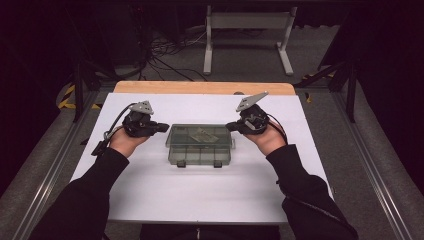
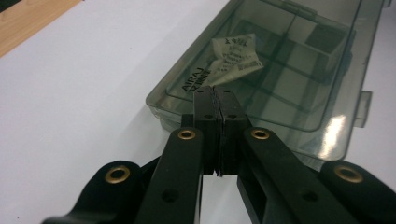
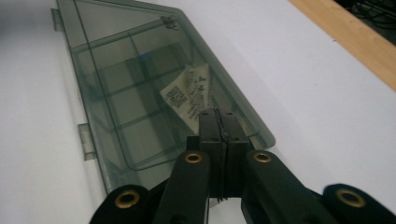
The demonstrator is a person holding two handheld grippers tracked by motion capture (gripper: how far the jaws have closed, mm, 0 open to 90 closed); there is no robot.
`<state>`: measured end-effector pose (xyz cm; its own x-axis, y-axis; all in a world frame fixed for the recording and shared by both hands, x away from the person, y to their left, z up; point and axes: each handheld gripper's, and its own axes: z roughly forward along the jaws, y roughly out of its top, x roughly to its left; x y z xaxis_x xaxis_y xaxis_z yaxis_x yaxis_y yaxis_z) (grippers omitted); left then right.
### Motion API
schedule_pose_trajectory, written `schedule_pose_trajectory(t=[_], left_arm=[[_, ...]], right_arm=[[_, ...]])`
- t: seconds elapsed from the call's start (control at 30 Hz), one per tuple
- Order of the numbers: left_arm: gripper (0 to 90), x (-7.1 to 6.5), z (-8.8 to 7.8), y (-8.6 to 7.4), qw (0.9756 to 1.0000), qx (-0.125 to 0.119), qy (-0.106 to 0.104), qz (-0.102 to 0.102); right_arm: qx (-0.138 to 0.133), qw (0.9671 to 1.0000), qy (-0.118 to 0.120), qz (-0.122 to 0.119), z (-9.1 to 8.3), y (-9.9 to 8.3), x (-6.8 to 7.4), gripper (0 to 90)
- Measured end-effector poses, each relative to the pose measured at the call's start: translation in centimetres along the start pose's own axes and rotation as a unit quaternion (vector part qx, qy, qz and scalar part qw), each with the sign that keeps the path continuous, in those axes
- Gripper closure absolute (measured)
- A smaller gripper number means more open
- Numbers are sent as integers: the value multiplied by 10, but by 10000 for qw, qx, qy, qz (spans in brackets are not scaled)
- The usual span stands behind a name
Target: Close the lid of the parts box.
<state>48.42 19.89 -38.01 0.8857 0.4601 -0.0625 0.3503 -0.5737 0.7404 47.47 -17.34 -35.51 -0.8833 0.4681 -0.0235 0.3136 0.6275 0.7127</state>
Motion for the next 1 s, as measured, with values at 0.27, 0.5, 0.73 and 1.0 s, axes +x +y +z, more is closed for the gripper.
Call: schedule_pose_trajectory(t=[0.27,0.5,0.73,1.0], left_arm=[[891,-9,2,2,9988,339,-299,195],[891,-12,7,1,9970,617,-364,304],[890,-16,10,1,9948,805,-488,392],[885,-18,14,0,9927,957,-561,467]], right_arm=[[360,9989,255,-127,6,0,11,899],[579,9974,407,-164,10,0,16,899],[812,9952,506,-216,16,-4,21,899],[1012,9930,526,-311,21,-5,26,899]])
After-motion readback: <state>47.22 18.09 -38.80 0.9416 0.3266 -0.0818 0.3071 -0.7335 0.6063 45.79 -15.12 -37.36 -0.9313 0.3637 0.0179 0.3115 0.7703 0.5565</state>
